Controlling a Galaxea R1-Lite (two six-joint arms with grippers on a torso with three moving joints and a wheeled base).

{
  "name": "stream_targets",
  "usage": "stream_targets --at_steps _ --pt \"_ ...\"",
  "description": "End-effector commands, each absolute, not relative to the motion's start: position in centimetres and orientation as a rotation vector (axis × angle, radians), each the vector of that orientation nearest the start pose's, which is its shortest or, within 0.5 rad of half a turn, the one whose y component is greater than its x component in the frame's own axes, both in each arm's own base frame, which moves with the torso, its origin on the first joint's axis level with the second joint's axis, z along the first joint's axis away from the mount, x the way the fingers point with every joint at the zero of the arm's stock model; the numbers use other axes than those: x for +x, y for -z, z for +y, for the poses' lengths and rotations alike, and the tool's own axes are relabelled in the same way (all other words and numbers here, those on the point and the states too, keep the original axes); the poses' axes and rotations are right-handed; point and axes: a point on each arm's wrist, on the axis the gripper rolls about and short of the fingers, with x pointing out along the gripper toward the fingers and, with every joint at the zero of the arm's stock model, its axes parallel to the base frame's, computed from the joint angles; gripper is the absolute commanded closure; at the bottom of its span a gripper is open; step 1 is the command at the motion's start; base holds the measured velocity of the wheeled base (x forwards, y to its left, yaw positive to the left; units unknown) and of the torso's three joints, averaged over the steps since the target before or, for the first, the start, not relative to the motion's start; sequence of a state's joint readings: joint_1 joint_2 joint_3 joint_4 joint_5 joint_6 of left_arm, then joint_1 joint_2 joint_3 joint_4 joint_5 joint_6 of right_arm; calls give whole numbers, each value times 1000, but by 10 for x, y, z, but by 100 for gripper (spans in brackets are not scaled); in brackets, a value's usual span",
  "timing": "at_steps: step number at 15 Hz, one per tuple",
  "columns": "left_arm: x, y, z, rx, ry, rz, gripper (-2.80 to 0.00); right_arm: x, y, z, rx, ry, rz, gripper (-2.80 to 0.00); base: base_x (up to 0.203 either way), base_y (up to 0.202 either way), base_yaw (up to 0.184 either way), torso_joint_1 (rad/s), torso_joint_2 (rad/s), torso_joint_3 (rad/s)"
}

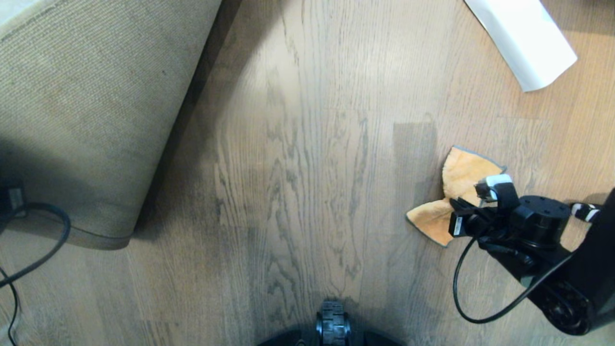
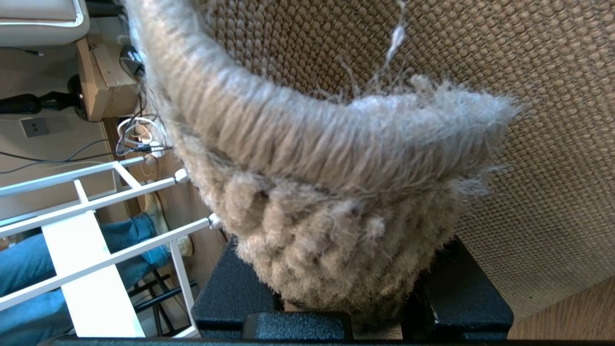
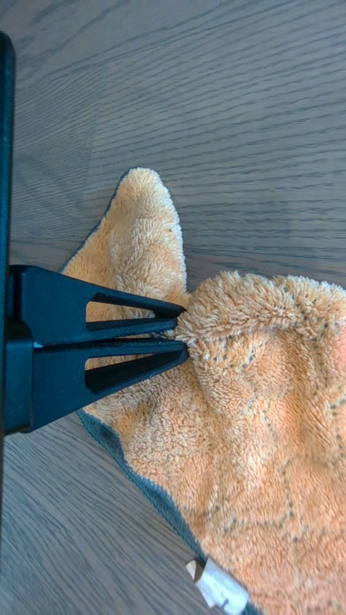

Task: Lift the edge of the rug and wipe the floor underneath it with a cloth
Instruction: Pick up the rag

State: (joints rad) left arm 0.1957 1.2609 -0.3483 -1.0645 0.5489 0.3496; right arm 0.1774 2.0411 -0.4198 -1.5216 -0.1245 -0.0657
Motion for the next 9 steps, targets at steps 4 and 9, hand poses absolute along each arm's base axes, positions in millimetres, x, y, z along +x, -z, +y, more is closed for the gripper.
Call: stream_targets --at_steps 4,9 --pt "168 -209 45 306 -766 -23 0 297 -101 50 -51 -51 -7 0 0 0 0 0 0 0" --pt "168 -209 45 304 -766 -27 0 298 -109 52 -46 -56 -42 0 0 0 0 0 0 0"
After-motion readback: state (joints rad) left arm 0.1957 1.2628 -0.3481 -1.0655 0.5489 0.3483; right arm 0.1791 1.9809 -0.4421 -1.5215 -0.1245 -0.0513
